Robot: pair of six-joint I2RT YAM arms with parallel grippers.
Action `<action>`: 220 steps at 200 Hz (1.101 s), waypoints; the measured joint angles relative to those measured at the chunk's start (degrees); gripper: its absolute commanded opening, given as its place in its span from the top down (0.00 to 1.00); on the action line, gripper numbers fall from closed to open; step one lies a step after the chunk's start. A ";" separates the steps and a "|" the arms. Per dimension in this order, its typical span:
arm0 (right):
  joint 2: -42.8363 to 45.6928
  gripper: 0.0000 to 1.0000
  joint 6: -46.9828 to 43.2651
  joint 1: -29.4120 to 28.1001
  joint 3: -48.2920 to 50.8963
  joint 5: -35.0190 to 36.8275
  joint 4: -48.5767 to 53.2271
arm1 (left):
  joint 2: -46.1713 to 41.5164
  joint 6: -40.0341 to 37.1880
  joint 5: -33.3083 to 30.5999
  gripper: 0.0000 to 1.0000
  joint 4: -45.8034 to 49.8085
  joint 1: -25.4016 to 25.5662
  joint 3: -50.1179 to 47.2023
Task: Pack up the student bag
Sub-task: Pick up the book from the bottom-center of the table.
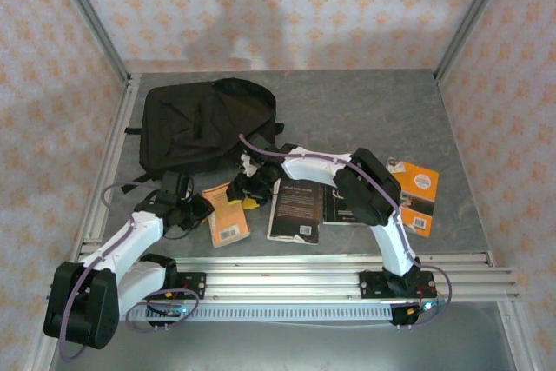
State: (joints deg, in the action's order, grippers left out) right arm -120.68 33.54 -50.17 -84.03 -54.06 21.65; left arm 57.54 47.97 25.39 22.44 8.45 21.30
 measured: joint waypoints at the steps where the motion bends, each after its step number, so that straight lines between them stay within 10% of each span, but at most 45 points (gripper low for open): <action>1: 0.00 0.45 0.07 0.00 0.04 -0.13 -0.13 | -0.07 0.00 0.02 0.79 -0.02 0.00 -0.04; 120: -1.31 0.75 0.83 -1.99 3.45 -3.19 -8.00 | -4.59 1.51 8.28 0.78 -1.81 0.94 -3.54; 150: 2.36 1.00 -0.83 -1.79 7.45 -1.07 -7.34 | -4.42 1.27 9.20 0.58 0.87 1.31 -2.32; 220: 20.65 1.00 -5.51 3.48 17.99 2.99 -4.13 | -6.75 -1.40 13.27 0.21 6.91 3.52 12.96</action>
State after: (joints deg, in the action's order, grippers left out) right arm -100.03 28.03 -46.70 -66.04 -51.07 17.52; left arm 50.78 46.57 38.65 29.34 11.97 34.26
